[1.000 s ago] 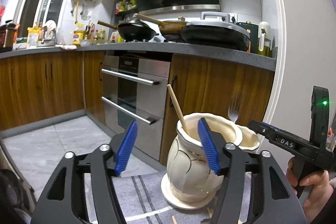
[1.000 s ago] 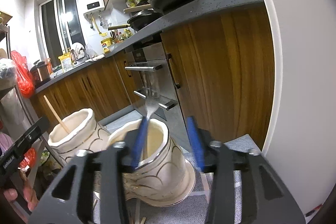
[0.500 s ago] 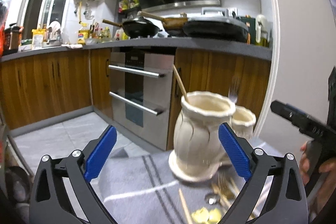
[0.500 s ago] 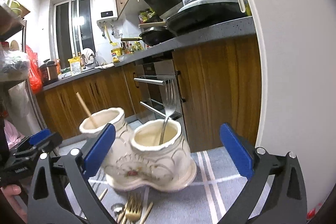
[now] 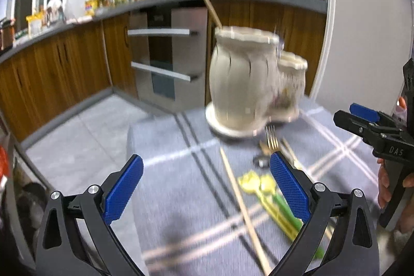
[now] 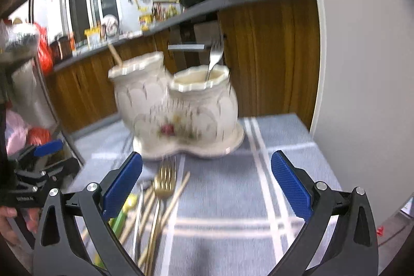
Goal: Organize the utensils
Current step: 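Move both open tools back down over the utensils on the cloth, then grasp another wooden chopstick with the left tool while the right tool grasps a green-handled spoon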
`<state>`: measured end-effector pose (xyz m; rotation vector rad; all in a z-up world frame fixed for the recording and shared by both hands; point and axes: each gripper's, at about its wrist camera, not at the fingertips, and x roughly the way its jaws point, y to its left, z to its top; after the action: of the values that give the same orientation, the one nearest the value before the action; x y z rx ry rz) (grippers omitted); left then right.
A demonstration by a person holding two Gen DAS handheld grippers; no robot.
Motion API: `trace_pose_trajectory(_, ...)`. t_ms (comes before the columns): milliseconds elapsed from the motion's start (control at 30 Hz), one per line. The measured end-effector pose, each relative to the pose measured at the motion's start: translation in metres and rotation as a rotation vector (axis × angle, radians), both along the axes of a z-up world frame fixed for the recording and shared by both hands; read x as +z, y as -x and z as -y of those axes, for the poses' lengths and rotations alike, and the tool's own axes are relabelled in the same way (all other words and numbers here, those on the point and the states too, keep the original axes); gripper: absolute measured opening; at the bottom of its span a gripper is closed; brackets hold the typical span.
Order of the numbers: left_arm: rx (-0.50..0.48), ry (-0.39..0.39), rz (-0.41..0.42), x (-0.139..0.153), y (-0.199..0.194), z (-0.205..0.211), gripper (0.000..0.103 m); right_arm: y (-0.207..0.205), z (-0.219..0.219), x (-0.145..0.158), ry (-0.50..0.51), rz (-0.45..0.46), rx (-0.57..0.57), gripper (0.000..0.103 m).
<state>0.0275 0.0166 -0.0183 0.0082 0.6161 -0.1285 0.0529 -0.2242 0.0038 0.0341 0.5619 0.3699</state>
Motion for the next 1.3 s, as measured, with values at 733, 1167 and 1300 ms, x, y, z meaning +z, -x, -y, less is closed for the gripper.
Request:
trace_pose_trajectory(733, -0.124, -0.11, -0.21, -0.043, 0.01, 0.028, 0.053, 0.014, -0.029, -0.027, 0.125, -0.12, 0.161, 0.085)
trace_pose_trajectory(1167, -0.144, -0.132, -0.217, -0.043, 0.005, 0.026, 0.024, 0.014, -0.053, -0.034, 0.163, -0.173, 0.223, 0.043)
trace_pose_trajectory(1300, -0.133, -0.135, -0.214, -0.043, 0.002, 0.023, 0.016, 0.014, -0.061, -0.031, 0.148, -0.175, 0.258, 0.032)
